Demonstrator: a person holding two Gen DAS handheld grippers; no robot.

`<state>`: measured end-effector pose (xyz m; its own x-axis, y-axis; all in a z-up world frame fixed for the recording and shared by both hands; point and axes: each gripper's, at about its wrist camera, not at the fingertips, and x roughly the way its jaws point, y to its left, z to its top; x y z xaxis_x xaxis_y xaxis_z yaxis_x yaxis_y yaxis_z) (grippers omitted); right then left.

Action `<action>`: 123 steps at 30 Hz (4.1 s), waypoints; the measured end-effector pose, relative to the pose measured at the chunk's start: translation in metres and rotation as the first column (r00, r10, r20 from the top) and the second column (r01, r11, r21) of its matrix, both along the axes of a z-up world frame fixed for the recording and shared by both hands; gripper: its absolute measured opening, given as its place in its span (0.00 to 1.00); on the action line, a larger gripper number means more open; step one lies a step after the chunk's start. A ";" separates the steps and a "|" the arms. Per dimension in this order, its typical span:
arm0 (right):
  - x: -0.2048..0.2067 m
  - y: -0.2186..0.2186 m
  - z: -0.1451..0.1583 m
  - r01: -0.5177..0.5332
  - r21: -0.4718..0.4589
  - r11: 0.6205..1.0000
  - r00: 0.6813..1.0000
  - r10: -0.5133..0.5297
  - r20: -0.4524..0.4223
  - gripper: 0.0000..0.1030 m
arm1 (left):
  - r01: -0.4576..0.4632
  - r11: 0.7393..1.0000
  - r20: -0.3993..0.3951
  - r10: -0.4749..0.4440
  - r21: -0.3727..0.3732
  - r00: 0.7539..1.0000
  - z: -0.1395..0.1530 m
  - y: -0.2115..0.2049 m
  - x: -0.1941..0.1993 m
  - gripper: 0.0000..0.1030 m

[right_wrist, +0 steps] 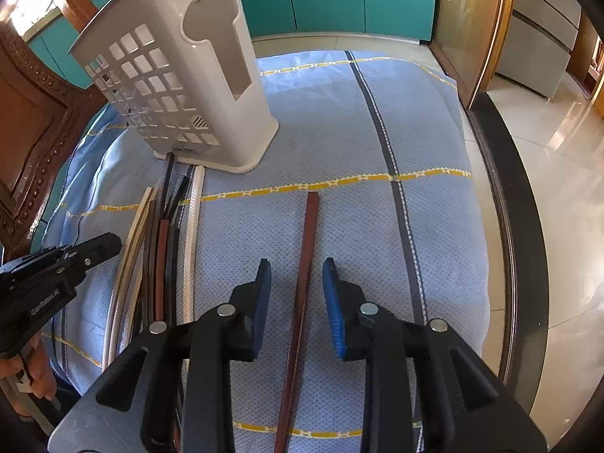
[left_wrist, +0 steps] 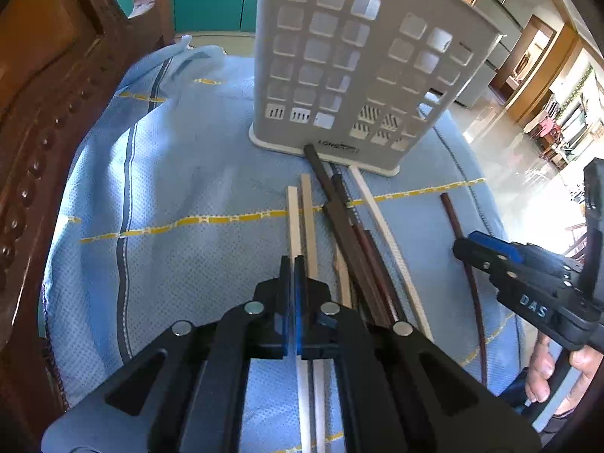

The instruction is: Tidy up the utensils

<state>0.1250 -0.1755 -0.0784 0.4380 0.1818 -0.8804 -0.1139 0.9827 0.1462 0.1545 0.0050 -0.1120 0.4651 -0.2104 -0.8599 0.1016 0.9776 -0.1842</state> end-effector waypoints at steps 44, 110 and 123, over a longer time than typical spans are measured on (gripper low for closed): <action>-0.016 0.020 0.000 -0.051 -0.112 0.992 0.997 0.058 0.058 0.07 | -0.020 0.994 0.037 0.016 0.109 0.999 0.026 -0.002 0.006 0.29; -0.009 0.018 -0.004 -0.029 -0.095 0.995 0.999 0.031 0.025 0.26 | -0.024 0.997 0.078 0.019 0.067 0.997 0.018 -0.010 0.002 0.34; -0.010 0.017 -0.003 -0.027 -0.093 0.995 0.999 0.029 0.023 0.34 | -0.026 0.998 0.019 0.025 0.060 1.000 0.001 0.000 0.011 0.41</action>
<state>0.1154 -0.1584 -0.0817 0.4553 0.1127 -0.8832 -0.1441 0.9882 0.0518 0.1658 0.0052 -0.1108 0.4853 -0.1458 -0.8621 0.0790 0.9893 -0.1228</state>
